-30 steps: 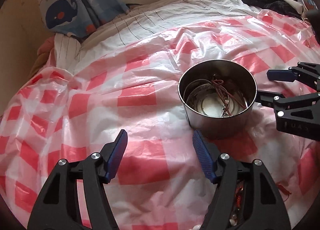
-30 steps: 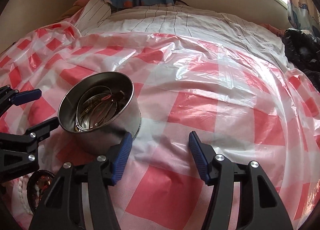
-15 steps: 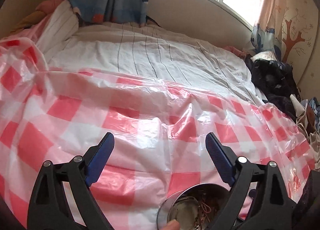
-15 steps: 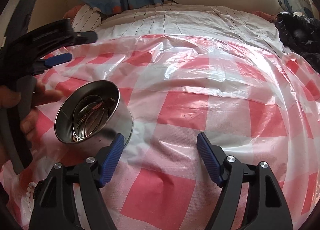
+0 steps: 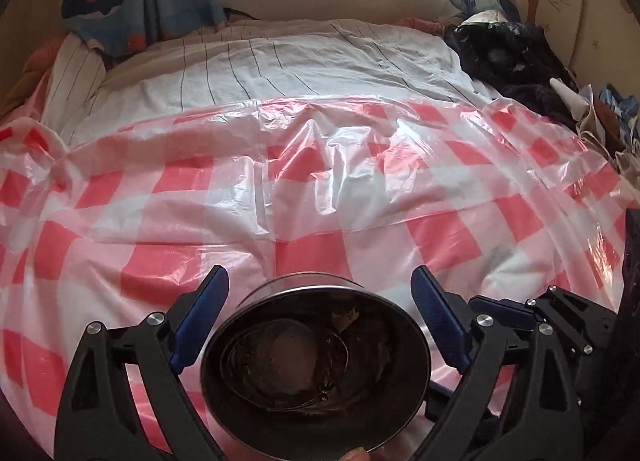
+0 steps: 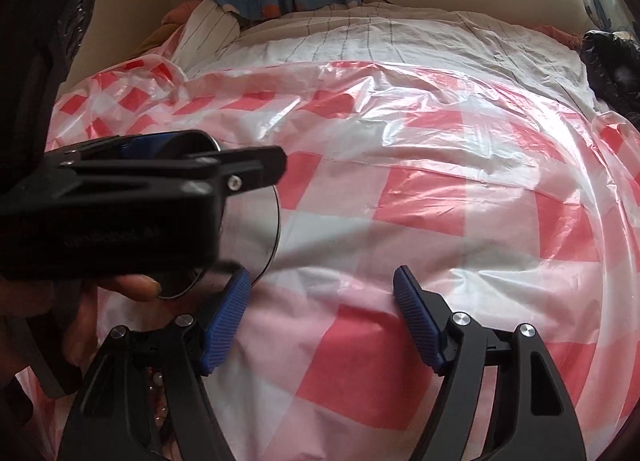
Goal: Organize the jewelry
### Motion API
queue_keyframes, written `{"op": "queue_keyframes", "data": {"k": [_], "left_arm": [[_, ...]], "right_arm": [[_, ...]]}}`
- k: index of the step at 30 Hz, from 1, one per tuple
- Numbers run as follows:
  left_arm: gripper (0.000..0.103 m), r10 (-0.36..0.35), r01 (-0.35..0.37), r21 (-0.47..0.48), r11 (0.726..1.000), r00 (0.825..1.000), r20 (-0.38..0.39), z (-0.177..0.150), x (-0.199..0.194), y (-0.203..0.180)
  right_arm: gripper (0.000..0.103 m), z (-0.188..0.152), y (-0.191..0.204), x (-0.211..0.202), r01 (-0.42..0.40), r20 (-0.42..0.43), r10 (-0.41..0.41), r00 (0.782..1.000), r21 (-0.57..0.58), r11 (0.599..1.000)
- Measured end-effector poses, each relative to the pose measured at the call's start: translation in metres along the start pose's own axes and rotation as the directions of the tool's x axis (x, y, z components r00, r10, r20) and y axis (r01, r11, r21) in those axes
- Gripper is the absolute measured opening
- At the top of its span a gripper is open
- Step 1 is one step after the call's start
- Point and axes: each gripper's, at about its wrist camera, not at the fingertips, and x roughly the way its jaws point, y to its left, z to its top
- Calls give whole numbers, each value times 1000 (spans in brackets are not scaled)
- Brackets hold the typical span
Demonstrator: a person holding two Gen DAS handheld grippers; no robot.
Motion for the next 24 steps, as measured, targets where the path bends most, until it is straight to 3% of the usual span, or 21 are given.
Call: {"op": "queue_keyframes", "data": {"k": [4, 9, 11, 13, 17, 19, 24], "left_arm": [[88, 32, -27, -41, 999, 992, 120, 12, -23, 13], [88, 64, -65, 28, 997, 996, 54, 19, 1, 7], [88, 72, -74, 23, 997, 995, 62, 7, -3, 5], [88, 112, -113, 28, 993, 993, 23, -8, -10, 4], [89, 254, -254, 118, 960, 967, 14, -43, -40, 1], [95, 293, -291, 133, 947, 956, 4, -57, -58, 4], [95, 314, -309, 123, 943, 949, -22, -91, -98, 11]], "right_arm": [[72, -3, 6, -3, 5, 2, -5, 1000, -13, 1000], [72, -8, -8, -7, 4, -29, -2, 1000, 61, 998], [73, -14, -7, -15, 5, -36, -3, 999, 68, 998], [74, -23, -5, -24, 0, -44, 3, 999, 71, 997], [79, -53, 4, -43, -6, -74, 11, 997, 67, 998], [79, -69, 7, -49, -7, -86, 13, 996, 77, 997], [82, -96, 22, -65, 4, -72, 0, 997, 58, 998]]}}
